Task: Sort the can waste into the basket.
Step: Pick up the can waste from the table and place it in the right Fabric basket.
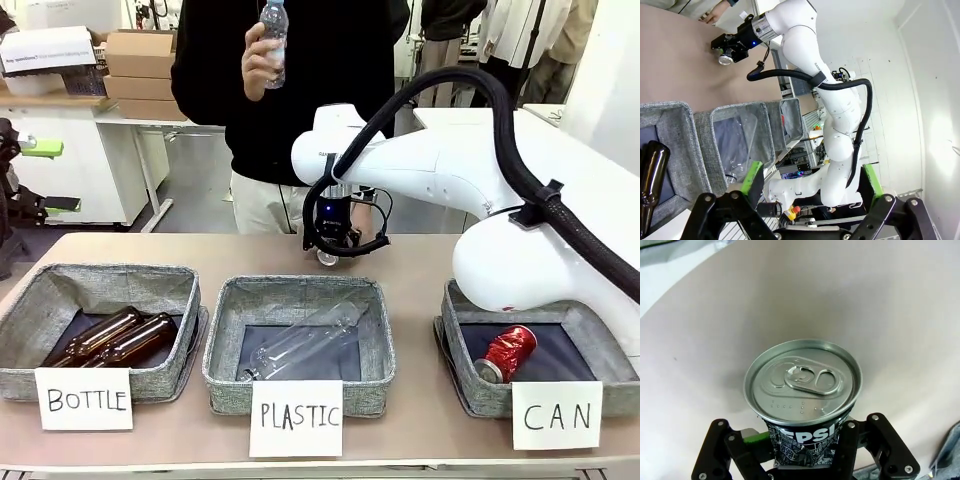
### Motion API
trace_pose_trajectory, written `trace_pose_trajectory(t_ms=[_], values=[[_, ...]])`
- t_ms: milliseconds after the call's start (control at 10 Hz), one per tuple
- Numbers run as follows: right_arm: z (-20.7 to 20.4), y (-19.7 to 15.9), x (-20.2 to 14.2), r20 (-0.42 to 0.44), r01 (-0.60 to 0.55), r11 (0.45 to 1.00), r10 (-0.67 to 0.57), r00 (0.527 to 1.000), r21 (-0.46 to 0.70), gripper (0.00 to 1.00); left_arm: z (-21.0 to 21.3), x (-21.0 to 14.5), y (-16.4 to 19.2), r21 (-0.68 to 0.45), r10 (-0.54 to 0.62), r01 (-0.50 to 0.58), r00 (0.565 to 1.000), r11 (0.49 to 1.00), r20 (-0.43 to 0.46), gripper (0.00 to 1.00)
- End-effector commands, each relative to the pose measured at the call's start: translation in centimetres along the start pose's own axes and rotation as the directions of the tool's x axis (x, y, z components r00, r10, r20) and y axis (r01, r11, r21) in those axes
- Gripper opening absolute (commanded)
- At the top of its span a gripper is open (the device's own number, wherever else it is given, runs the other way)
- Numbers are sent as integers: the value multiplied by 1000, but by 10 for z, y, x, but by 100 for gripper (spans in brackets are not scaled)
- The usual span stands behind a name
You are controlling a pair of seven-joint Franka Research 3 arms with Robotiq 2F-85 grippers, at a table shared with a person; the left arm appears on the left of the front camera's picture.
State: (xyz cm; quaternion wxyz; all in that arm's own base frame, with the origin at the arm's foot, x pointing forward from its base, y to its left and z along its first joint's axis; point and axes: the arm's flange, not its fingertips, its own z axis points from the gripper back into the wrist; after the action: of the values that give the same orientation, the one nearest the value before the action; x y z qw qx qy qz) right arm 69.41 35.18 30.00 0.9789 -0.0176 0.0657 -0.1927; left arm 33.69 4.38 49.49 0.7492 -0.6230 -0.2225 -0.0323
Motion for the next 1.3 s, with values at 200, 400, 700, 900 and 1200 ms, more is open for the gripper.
trace_pose_trajectory(t_ms=[200,400,700,900,1200], values=[[16,2,10,17,24,1000,-24,1000,5,0,-1,1,-4,-12,8,-7,1000,1000,18,99],[24,-5,7,8,14,1000,-14,1000,3,0,-1,1,-4,-12,8,-7,1000,1000,18,99],[122,-134,-55,-97,-416,908,410,907,-56,0,-1,1,-4,-12,8,-7,1000,1000,18,99],[146,-217,-108,-119,-572,807,560,820,-148,0,-1,1,-4,-12,8,-7,1000,1000,18,99],[116,-298,-155,-155,-682,723,666,730,-105,0,-1,1,-4,-12,8,-7,1000,1000,18,99]])
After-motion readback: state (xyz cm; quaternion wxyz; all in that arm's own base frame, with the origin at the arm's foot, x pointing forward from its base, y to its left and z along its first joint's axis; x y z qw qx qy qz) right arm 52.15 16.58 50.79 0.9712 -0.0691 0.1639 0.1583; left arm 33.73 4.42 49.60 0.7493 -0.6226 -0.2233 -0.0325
